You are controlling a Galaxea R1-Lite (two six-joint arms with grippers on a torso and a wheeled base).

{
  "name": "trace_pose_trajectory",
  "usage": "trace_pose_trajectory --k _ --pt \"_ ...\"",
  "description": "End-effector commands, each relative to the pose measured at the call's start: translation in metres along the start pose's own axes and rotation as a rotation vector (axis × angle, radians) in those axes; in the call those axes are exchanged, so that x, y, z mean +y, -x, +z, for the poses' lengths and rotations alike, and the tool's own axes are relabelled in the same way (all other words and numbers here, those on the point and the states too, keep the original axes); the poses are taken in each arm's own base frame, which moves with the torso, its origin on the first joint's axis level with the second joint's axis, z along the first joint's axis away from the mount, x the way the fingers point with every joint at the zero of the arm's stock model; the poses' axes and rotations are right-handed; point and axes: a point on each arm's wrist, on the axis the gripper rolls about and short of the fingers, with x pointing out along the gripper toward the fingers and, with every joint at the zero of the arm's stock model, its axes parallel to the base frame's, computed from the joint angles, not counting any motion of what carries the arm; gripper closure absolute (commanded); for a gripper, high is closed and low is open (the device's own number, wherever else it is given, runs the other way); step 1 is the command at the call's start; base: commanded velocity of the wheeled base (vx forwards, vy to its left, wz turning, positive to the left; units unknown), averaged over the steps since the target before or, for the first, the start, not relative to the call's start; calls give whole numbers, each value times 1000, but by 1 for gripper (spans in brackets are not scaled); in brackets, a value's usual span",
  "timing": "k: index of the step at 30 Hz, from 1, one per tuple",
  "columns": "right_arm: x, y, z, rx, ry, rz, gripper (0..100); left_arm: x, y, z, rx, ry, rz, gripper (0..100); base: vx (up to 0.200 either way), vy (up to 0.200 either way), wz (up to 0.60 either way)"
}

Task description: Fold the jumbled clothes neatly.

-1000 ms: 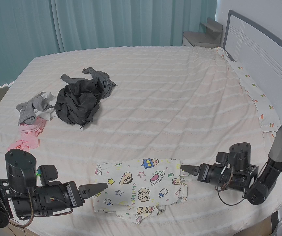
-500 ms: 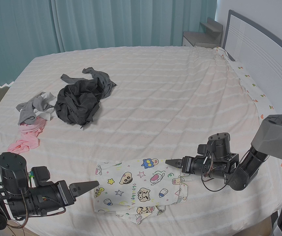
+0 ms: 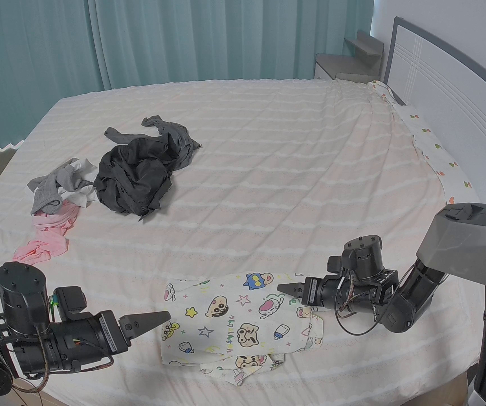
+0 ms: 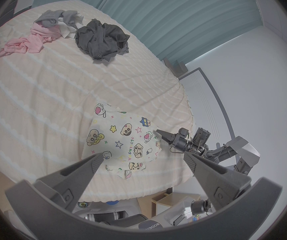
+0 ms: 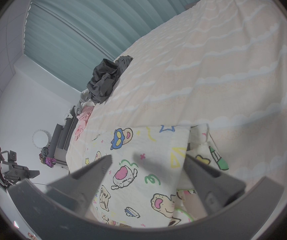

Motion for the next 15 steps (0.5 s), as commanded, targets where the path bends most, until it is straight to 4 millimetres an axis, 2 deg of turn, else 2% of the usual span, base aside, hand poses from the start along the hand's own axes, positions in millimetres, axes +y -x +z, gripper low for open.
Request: trace_pose_trajectory --k 1,6,15 --pt "-1 -1 -4 16 0 -2 100 0 -1 0 3 2 4 0 0 0 0" --pt "-8 5 -7 29 11 -20 100 1 -1 0 4 2 5 0 0 0 0" --pt "-18 17 8 -20 1 -43 100 1 -2 -1 8 2 8 0 0 0 0"
